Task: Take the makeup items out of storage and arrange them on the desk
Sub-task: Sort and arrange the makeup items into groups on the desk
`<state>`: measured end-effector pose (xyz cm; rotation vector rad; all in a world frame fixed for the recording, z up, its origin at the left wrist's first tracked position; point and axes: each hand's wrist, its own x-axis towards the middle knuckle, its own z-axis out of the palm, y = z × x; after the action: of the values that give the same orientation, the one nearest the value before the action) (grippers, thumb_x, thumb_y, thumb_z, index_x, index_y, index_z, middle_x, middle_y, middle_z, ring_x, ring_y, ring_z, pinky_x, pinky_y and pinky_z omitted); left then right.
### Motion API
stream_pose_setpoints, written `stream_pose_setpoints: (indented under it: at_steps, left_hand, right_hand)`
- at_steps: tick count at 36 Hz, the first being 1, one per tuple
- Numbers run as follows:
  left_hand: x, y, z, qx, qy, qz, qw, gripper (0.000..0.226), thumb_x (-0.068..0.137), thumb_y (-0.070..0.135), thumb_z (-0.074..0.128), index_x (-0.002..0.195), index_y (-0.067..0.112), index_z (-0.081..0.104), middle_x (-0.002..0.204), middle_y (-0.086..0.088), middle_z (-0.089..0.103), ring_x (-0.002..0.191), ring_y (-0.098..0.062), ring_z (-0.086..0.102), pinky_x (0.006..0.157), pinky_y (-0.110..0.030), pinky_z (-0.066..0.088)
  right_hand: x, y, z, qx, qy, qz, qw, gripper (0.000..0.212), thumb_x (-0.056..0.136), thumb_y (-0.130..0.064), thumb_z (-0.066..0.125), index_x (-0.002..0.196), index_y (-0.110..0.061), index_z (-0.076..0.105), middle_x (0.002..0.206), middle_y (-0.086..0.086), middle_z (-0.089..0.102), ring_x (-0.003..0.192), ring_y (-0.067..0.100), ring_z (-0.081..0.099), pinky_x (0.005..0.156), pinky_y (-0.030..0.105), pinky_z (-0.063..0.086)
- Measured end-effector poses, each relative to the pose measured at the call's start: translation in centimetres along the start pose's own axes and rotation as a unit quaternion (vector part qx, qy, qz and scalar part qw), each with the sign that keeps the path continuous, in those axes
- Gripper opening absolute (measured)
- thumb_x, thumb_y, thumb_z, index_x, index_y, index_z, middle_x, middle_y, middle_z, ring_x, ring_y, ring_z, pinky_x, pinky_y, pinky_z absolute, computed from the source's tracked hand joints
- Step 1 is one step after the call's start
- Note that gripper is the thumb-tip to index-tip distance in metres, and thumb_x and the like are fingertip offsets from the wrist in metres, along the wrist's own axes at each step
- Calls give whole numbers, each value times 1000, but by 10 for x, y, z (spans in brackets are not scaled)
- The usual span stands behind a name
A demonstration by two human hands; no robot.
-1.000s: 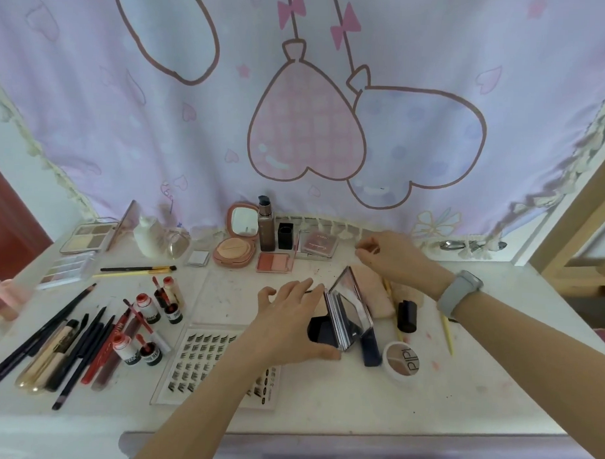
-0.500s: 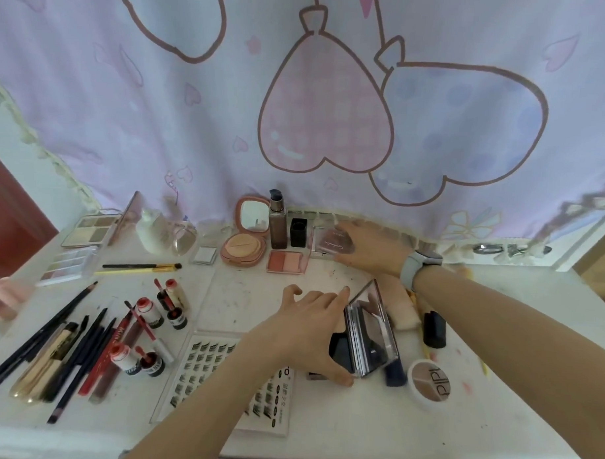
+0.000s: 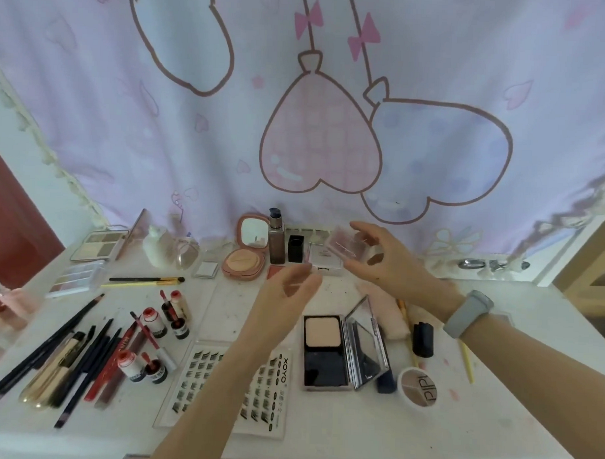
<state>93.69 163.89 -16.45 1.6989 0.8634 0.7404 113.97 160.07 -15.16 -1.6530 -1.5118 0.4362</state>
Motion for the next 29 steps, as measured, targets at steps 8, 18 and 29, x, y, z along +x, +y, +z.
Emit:
stream_pose_setpoints:
  at_steps: [8, 18, 29]
  left_hand:
    - [-3, 25, 4, -186, 46, -20, 981, 15, 94, 18, 55, 100, 19, 68, 89, -2, 74, 81, -15, 69, 66, -20, 53]
    - [-5, 31, -1, -188, 24, 9, 982, 8, 91, 15, 58, 99, 17, 61, 71, 7, 70, 67, -9, 66, 65, -28, 57]
    - [-9, 35, -6, -405, -134, 1, 904, 58, 75, 34, 76, 120, 2, 58, 106, -12, 63, 88, -20, 62, 69, -24, 55]
  right_hand:
    - [-36, -43, 0, -49, -40, -104, 993, 68, 79, -28, 72, 136, -34, 34, 121, -10, 41, 108, 3, 40, 87, 11, 39]
    - [-47, -60, -22, 166, -92, -3, 982, 42, 91, -7, 56, 125, -30, 48, 69, -7, 63, 58, 3, 52, 61, 19, 44]
    - [-60, -57, -18, 172, -44, -19, 984, 31, 90, -15, 58, 115, -32, 56, 66, -17, 64, 59, 1, 55, 63, 11, 45]
